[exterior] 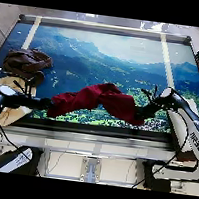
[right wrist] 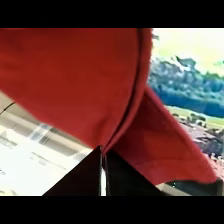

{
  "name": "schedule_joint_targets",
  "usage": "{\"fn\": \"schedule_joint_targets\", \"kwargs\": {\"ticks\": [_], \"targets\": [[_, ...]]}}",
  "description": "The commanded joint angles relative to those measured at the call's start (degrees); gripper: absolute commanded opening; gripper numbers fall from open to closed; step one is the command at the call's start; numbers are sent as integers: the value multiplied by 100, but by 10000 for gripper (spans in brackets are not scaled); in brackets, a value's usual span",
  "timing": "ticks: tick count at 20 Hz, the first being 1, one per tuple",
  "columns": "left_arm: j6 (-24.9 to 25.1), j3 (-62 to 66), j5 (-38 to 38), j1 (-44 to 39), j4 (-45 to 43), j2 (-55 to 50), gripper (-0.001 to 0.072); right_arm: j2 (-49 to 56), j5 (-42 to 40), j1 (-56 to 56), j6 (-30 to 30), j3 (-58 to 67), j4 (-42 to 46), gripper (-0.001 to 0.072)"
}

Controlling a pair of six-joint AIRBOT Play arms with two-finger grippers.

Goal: Fold the shirts.

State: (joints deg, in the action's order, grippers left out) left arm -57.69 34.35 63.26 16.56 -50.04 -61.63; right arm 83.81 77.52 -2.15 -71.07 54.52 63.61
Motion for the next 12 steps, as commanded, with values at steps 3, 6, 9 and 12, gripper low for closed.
{"fn": "schedule_joint_targets", "kwargs": {"ticks": [3,6,9,12], "targets": [[-17,474,737,181,411,1073,16,-1478,1012,0,24,599,249,9],[-358,1029,1117,640,404,2389,16,-2940,1574,0,-175,1198,267,9],[-426,1978,848,1294,404,3462,16,-4406,1484,0,-509,2251,721,9],[-772,3346,487,1718,59,3692,14,-5134,988,0,-796,3709,1320,7]]}}
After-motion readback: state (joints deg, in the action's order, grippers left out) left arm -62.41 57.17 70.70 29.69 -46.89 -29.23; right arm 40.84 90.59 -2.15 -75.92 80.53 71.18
